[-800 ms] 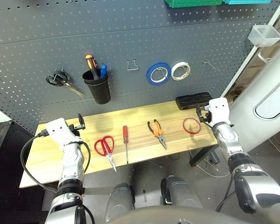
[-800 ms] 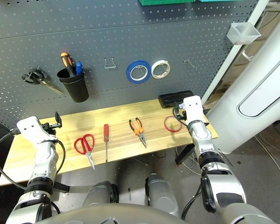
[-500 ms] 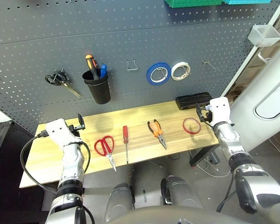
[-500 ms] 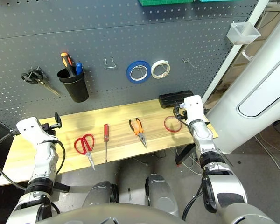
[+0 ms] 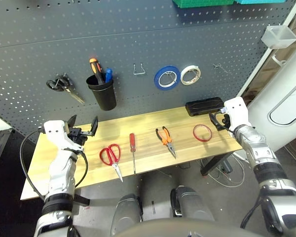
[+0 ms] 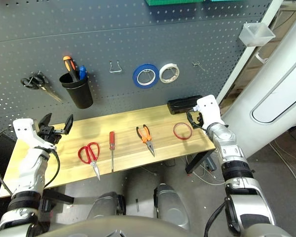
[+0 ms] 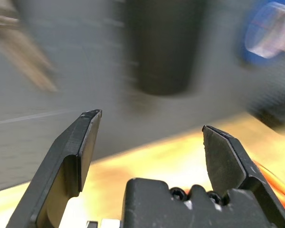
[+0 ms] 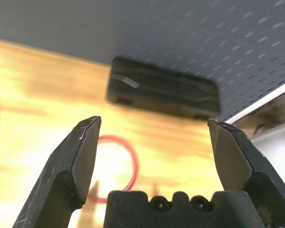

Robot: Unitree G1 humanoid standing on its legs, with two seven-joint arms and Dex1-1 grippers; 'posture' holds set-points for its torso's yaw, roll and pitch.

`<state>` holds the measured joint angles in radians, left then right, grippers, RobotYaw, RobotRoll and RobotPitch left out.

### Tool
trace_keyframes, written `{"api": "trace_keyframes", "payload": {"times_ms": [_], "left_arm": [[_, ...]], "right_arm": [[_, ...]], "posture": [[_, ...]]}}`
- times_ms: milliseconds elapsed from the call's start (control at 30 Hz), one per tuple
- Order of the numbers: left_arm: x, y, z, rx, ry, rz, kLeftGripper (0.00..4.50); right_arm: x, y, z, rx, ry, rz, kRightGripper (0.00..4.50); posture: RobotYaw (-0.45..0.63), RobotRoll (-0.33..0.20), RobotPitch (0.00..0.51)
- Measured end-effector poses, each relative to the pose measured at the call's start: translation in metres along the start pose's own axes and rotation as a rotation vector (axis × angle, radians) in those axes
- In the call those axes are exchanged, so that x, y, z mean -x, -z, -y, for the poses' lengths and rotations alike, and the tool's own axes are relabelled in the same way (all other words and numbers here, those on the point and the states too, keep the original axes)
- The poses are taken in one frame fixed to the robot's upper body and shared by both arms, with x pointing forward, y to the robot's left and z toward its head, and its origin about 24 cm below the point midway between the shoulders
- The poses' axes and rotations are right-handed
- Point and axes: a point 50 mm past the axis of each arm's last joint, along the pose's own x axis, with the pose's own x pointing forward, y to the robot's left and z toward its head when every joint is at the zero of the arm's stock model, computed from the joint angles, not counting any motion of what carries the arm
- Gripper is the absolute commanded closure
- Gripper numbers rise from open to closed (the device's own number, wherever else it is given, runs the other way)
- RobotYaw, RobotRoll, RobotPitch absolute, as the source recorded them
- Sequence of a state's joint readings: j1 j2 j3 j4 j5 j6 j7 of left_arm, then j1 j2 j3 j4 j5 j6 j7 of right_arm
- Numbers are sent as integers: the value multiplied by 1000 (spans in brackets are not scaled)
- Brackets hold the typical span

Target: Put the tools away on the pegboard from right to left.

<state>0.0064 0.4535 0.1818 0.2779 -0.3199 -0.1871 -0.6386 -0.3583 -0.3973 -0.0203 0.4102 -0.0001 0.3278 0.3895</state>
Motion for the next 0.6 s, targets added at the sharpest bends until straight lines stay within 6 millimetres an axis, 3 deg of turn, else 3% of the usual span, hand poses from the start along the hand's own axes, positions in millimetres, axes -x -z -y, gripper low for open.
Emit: {"api": "trace_keyframes", "payload": {"times_ms": [167,333,600], "left_arm": [[6,-9,13,-8,243,-73,26],[1,-17,27,-2,367,-83,26],[0,-18,35,-1,473,-104,26]], "right_arm": [[-3,-14,-8,-5,-72,-132,0],[-9,-23,-19,-6,-154,-240,0],[-23,-8,-36,-43,-208,-387,0]], "posture": [[-83,0,130],[-75,0,171],[-63,0,196]]}}
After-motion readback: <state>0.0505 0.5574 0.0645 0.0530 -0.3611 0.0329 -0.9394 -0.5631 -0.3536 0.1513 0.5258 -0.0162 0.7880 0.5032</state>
